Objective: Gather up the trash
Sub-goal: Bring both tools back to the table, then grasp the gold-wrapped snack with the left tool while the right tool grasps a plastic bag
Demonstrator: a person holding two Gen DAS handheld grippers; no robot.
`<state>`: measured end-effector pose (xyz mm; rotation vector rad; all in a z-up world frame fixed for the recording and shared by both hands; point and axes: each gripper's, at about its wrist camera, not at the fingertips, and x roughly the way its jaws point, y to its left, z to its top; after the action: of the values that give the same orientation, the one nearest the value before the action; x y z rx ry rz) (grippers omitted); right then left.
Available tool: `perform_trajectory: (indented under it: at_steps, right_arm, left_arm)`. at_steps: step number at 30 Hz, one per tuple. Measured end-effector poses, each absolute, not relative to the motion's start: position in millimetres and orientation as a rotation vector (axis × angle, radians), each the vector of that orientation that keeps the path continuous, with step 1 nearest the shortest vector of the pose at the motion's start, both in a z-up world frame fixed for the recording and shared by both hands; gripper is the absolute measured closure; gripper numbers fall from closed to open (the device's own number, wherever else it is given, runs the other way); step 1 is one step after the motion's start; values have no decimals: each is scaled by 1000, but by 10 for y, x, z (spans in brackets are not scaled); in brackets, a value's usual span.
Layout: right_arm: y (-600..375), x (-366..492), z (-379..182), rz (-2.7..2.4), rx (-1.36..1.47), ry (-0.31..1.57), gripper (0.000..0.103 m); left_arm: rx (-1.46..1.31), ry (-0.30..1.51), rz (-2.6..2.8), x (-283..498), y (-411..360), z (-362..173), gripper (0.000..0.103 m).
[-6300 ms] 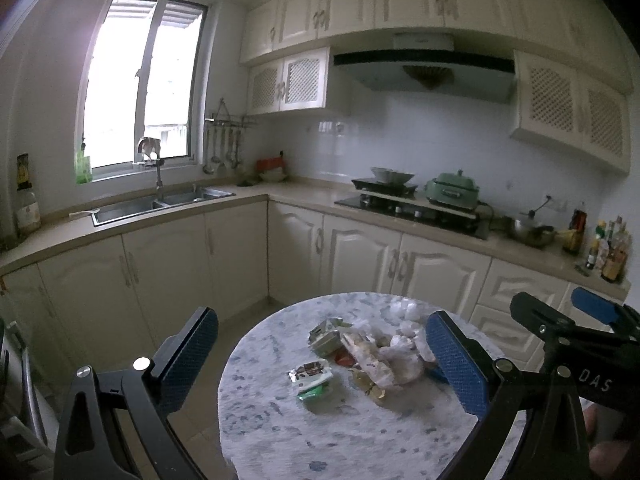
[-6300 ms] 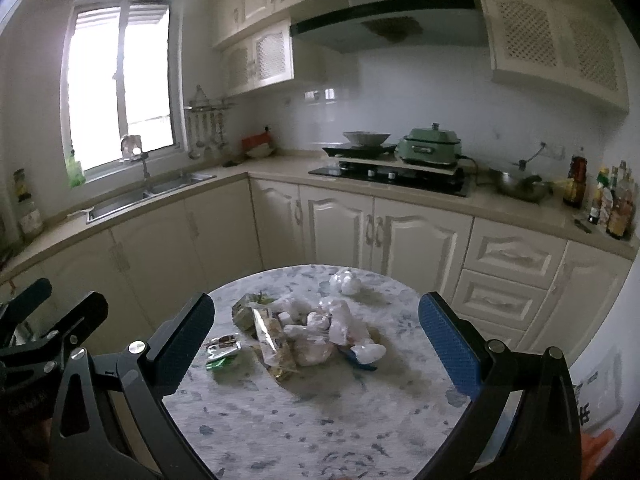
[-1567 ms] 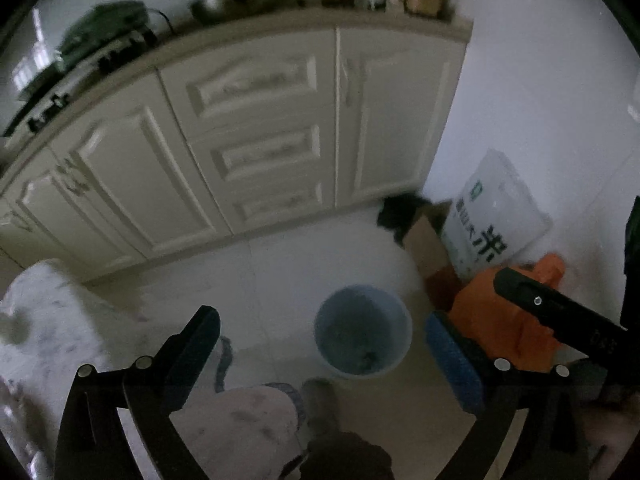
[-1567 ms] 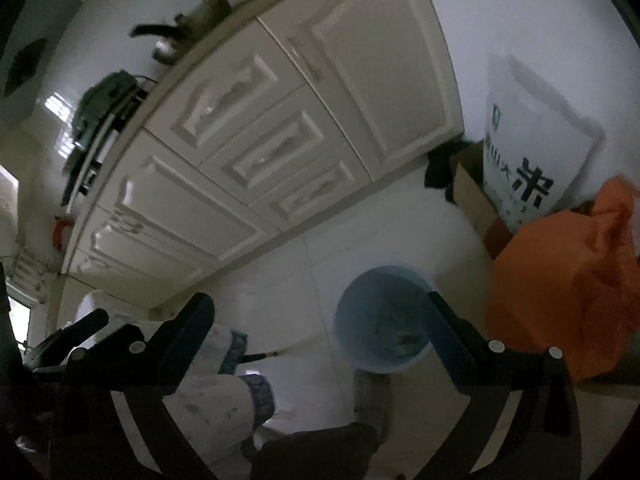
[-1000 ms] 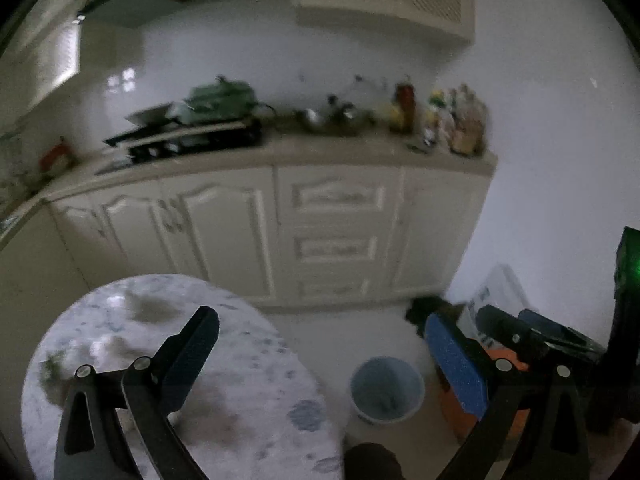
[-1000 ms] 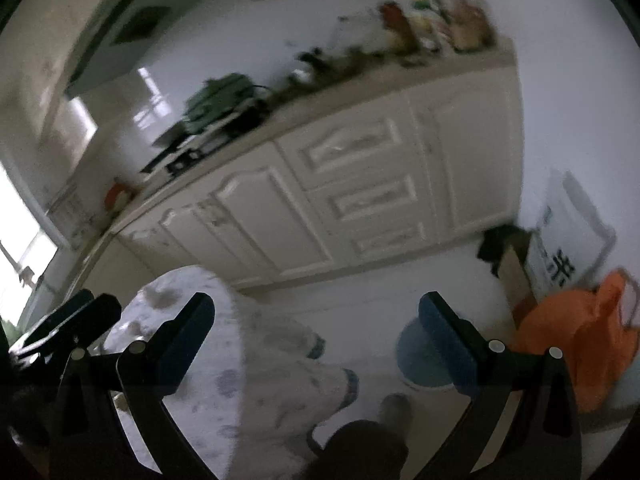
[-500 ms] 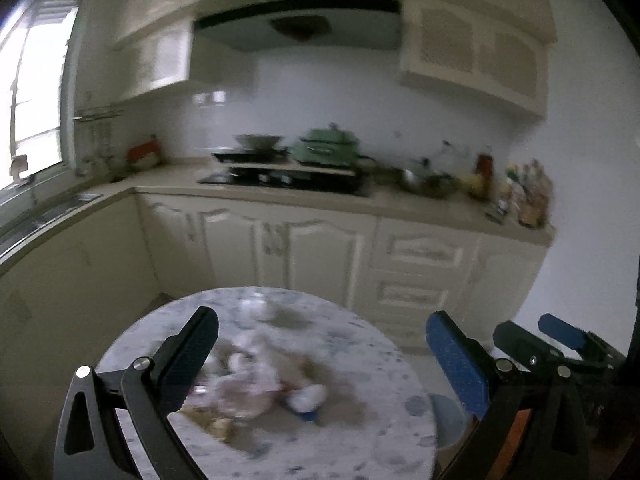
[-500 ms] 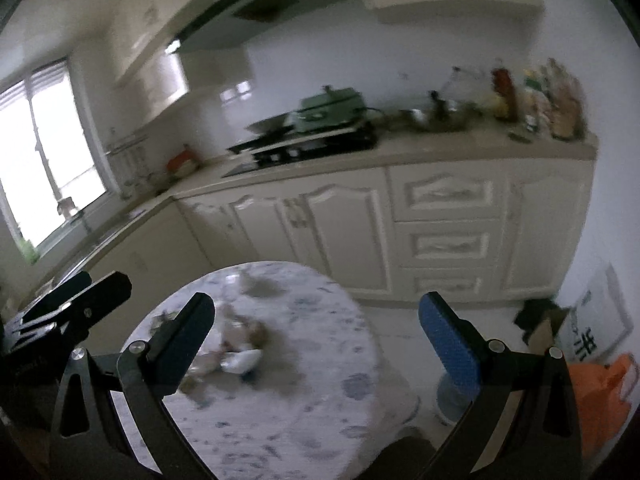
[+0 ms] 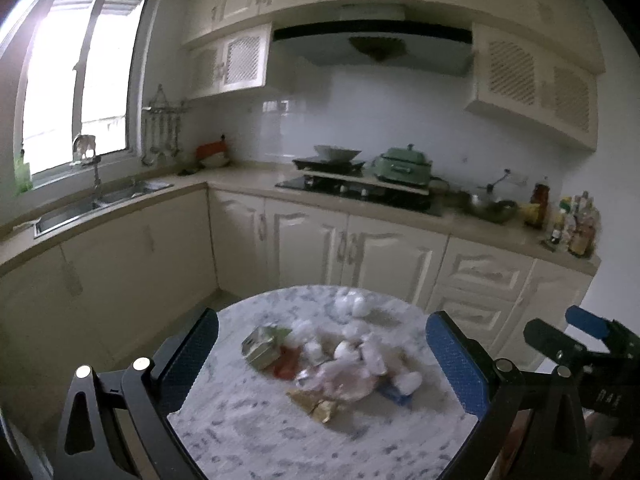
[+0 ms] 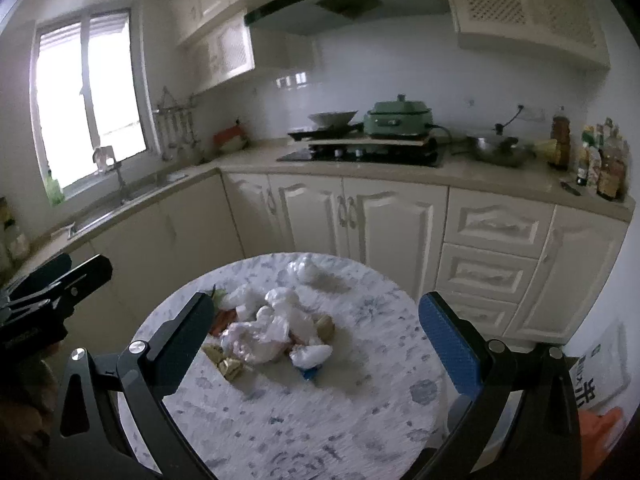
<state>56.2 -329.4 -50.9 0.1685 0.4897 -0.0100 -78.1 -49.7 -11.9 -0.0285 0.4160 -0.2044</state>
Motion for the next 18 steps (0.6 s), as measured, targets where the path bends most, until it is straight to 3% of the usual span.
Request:
perform_trajectory:
  at_steps: [5, 18]
  right_arm:
    - [-3223, 652, -652, 4, 154, 535, 0]
    - [-3285, 1155, -1303, 41, 168, 720, 0]
  left_arm:
    - [-42, 464, -173, -810, -416, -239, 1]
    - [-55, 699, -151, 274, -424, -614, 1]
